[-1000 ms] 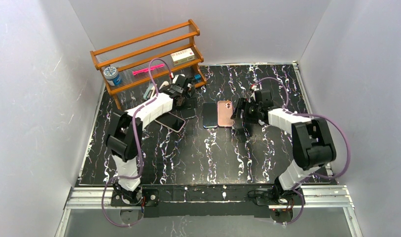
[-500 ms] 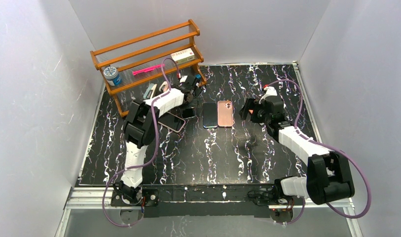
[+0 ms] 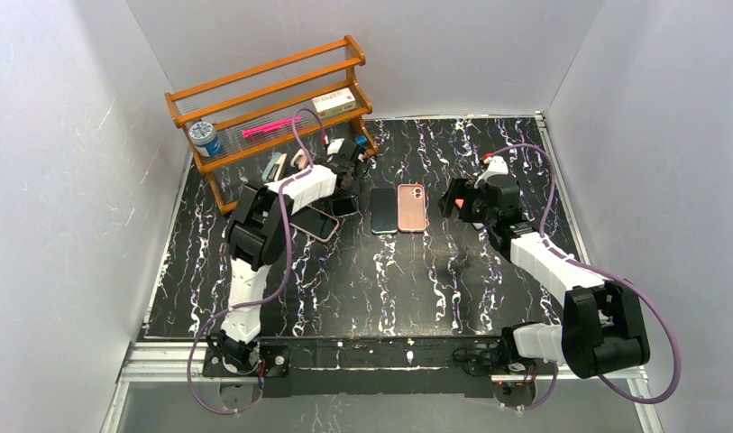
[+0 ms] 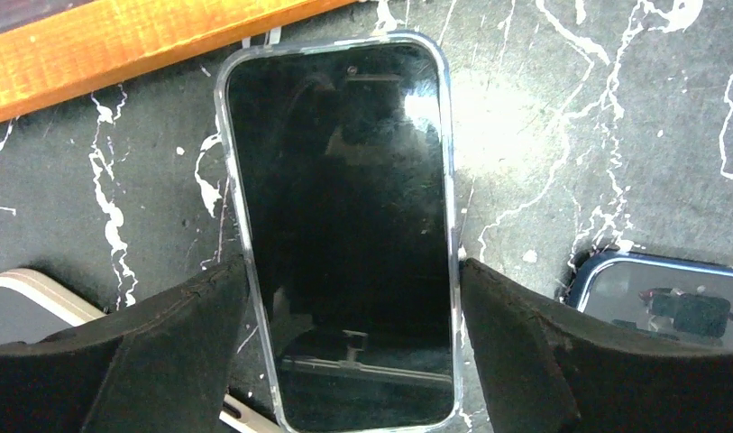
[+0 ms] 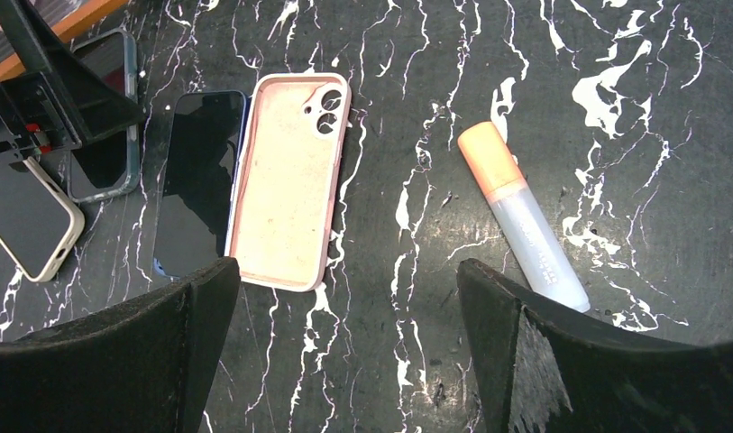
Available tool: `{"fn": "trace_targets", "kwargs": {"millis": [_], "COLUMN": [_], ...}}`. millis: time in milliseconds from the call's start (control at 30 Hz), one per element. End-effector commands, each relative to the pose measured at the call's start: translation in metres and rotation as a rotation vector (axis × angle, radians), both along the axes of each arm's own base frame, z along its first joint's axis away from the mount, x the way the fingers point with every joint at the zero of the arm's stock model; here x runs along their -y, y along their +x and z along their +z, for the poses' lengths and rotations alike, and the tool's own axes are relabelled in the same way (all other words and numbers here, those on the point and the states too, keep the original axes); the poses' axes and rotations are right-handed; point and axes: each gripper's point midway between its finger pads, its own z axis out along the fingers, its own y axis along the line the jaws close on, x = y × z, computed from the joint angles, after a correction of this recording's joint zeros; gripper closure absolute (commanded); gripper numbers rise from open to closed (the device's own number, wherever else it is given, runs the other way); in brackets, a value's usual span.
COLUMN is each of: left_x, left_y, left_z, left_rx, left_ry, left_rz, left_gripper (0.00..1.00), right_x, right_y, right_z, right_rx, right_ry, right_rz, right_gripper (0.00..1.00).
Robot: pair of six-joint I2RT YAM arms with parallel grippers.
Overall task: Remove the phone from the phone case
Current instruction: Move the phone to the center of the board, then pick up the phone at the center of the board.
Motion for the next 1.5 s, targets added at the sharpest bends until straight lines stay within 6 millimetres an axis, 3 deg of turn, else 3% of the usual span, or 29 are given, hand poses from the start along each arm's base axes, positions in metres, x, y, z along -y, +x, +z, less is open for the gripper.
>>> {"fn": "trace_targets", "kwargs": {"millis": [0, 133, 200, 333, 433, 567, 833, 1067, 1267, 1467], "left_x": [-0.022, -0.036, -0.039, -0.039, -0.039, -0.044, -0.043, -0.043, -0.032, -0.027], "left_y": [-0.042, -0.087, -0.107, -0.138, -0.158, -0.16, -0.161, -0.174, -0.184, -0.187], "left_z": [-0.028, -0.033, -0.028, -0.008, -0.002, -0.002, -0.015, -0.037, -0.051, -0.048], "left_rx": [-0.122, -0.172, -0.175, -0.159, -0.163, -0.155, -0.197, -0.25, -0.286, -0.279], "left_ry": [0.049, 0.082, 0.076, 0.066, 0.062, 0.079, 0.094, 0.068, -0.013, -0.06], "left_rz": [0.012, -0.013, -0.025, -0.081, -0.115, -0.1, -0.094, -0.068, -0.07, -0.08], "left_gripper": [0.23, 0.42, 0.45, 0.44, 0.32, 0.2, 0.12, 0.1, 0.18, 0.46], "right_x": [-0.005, -0.014, -0.018, -0.03, -0.037, -0.041, -0.043, -0.065, -0.084, -0.117], "right_y": [0.005, -0.004, -0.009, -0.019, -0.026, -0.03, -0.035, -0.044, -0.052, -0.069], "right_z": [0.023, 0.023, 0.021, 0.021, 0.018, 0.016, 0.017, 0.011, 0.017, 0.018], "right_rx": [0.071, 0.05, 0.028, 0.007, -0.004, -0.015, -0.026, -0.042, -0.034, -0.047], "right_ry": [0.032, 0.072, 0.095, 0.116, 0.1, 0.102, 0.081, 0.064, 0.075, 0.122], "right_rz": [0.021, 0.064, 0.074, 0.112, 0.129, 0.136, 0.149, 0.2, 0.231, 0.295], "right_gripper": [0.03, 0.05, 0.06, 0.07, 0.07, 0.07, 0.06, 0.05, 0.05, 0.05]}}
